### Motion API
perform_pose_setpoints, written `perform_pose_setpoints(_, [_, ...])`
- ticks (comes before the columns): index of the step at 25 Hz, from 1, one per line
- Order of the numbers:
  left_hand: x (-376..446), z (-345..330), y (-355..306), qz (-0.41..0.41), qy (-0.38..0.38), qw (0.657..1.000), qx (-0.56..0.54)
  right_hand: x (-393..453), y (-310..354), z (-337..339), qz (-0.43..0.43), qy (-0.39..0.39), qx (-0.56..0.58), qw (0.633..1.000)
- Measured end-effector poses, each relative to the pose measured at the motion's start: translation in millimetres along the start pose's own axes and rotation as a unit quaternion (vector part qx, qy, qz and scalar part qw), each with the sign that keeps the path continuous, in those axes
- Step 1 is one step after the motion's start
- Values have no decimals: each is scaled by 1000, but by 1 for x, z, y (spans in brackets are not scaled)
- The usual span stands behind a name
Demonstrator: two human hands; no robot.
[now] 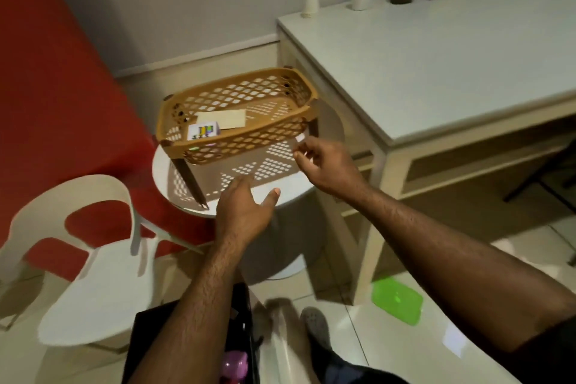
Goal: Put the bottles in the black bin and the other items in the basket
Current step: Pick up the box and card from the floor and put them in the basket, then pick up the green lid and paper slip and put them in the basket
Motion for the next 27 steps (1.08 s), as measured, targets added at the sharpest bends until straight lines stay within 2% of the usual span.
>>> perform_pose_setpoints(6, [-87,-70,-53,-93,149,984,-24,-149,-86,74,-166,69,-83,980])
perform_pose_setpoints(10, [-122,-114,-80,-132,228,964,-24,-245,-158,129,-325,81,-114,935])
perform_pose_setpoints(13, [-142,-154,-99,-140,279,950,-25,-307,-197,168,-403,74,-134,902])
perform_pose_setpoints(20, [-183,-282,-136,-100,377,921,14,-415,-278,219,-516,71,-98,848])
perform_pose_setpoints(23, [-197,-349,-141,-54,417,906,54,-446,-333,223,-538,104,-75,833])
perform_pose_setpoints(27, [-216,-434,-142,19,455,883,118,-472,-421,209,-537,189,-40,821])
Point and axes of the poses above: each hand's wrist, its own x-axis towards the middle knuckle, its own z-axis out of the back of the hand, y = z × x, the point moved 5 cm from there along x, towards the middle knuckle, and after that the axes turned 4 degrees about -x, right-handed, at the moved point
